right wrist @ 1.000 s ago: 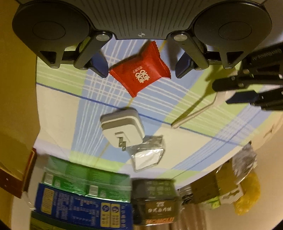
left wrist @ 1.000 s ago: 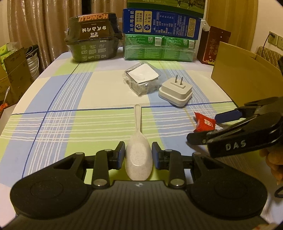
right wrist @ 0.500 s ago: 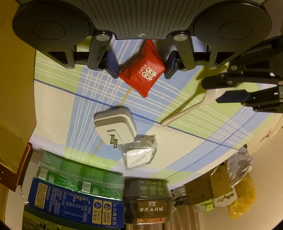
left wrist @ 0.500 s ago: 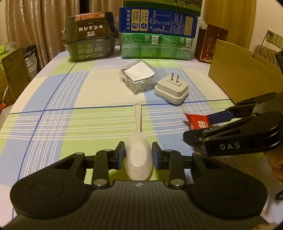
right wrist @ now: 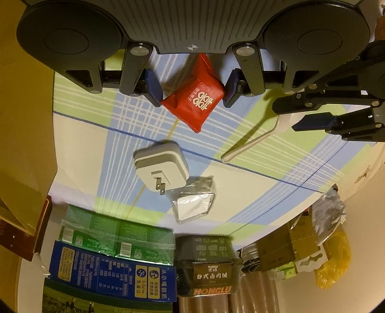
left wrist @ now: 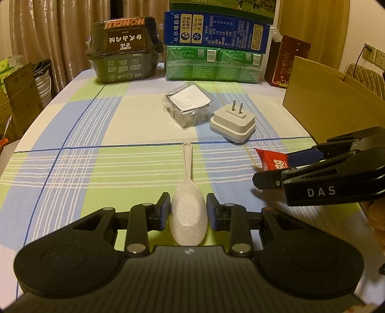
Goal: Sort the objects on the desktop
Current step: 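Tighten the left tool on the spoon handle while the right tool holds the candy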
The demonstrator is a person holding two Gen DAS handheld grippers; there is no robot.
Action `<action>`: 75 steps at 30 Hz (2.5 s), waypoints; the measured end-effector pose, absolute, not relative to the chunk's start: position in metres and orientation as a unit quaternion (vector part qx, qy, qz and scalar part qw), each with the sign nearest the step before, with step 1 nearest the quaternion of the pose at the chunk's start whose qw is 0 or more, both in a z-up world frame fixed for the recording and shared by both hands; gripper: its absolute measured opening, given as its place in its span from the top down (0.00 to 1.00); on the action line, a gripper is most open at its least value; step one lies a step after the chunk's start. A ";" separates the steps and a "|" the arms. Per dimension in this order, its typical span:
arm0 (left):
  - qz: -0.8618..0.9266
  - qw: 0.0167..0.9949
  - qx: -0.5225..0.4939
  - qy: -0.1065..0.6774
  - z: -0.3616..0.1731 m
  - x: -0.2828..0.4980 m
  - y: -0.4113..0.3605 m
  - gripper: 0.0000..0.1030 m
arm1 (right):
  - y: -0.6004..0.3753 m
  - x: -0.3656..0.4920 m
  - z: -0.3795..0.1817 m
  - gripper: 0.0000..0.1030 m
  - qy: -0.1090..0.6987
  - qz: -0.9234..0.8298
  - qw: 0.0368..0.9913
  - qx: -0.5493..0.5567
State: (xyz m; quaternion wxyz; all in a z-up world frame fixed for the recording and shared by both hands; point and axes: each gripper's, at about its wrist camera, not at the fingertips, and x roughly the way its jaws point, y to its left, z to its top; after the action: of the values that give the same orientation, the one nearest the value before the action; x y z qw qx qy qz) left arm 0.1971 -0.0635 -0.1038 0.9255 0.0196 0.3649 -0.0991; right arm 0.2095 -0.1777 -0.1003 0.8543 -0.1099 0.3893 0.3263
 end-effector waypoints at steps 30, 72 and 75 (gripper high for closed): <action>-0.082 0.925 0.043 0.368 -0.110 0.190 -0.072 0.74 | -0.182 0.209 -0.096 0.49 0.390 0.319 0.859 -0.090; -0.088 0.930 0.026 0.356 -0.096 0.203 -0.075 0.96 | -0.183 0.212 -0.089 0.49 0.384 0.314 0.866 -0.067; -0.087 0.931 0.027 0.352 -0.092 0.199 -0.075 0.96 | -0.185 0.210 -0.086 0.49 0.381 0.313 0.867 -0.064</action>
State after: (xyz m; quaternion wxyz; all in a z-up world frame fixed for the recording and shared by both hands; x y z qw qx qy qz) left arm 0.1990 -0.0747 -0.0923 0.9313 0.0272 0.3525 -0.0874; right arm 0.2105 -0.1850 -0.0861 0.8674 -0.0643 0.3813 0.3131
